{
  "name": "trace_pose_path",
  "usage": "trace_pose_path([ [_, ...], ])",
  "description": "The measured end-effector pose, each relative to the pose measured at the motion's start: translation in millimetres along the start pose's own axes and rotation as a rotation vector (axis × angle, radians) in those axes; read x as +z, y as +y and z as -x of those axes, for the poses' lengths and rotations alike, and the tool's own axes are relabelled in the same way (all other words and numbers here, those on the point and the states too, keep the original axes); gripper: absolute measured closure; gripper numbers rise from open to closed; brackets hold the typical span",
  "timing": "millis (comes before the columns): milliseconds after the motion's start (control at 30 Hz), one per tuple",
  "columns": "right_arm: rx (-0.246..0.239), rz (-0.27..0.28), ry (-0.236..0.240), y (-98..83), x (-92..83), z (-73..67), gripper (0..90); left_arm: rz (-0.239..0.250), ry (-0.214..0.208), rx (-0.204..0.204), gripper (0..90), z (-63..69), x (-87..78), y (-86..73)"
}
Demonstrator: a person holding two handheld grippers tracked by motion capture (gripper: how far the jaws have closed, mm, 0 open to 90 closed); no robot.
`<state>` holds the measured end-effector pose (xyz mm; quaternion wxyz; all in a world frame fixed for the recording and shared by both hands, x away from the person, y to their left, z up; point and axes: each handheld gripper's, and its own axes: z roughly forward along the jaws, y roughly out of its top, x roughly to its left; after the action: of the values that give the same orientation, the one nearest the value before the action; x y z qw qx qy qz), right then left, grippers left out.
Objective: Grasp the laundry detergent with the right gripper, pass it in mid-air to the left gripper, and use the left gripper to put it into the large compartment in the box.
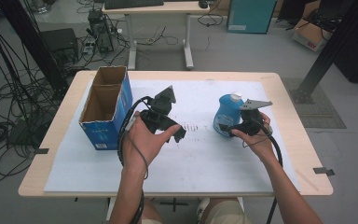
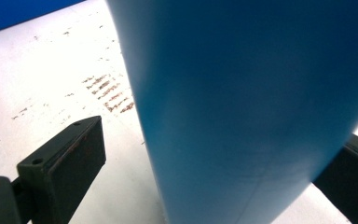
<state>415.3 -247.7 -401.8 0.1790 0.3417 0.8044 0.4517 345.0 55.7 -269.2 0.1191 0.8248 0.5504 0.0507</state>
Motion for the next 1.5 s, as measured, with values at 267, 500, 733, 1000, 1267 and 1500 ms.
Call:
trace_pose_path([
  [267,0.002,0.003,0.0,-1.3,-0.2,-0.7,2.9,0.001,0.0,-0.002,5.4,0.3,0.7,-0.2],
  [500,0.007,0.004,0.002,-3.3,-0.1,-0.3,2.9,0.001,0.001,0.0,5.4,0.9,0.7,0.0],
  [733,0.008,0.008,-0.002,-3.7,0.0,-0.5,3.1,0.0,0.0,0.001,5.4,1.2,0.7,0.4],
  [1000,0.004,0.011,-0.005,-3.9,-0.2,-0.8,3.3,0.001,-0.001,0.001,5.4,1.5,0.8,0.1],
  [1267,0.006,0.01,-0.004,-4.2,0.9,-1.0,3.9,0.0,0.0,-0.001,5.4,1.2,1.4,-0.1],
  [1500,0.01,0.009,-0.005,-4.8,1.8,-1.7,4.0,-0.002,-0.001,-0.002,5.4,0.8,1.3,0.2],
])
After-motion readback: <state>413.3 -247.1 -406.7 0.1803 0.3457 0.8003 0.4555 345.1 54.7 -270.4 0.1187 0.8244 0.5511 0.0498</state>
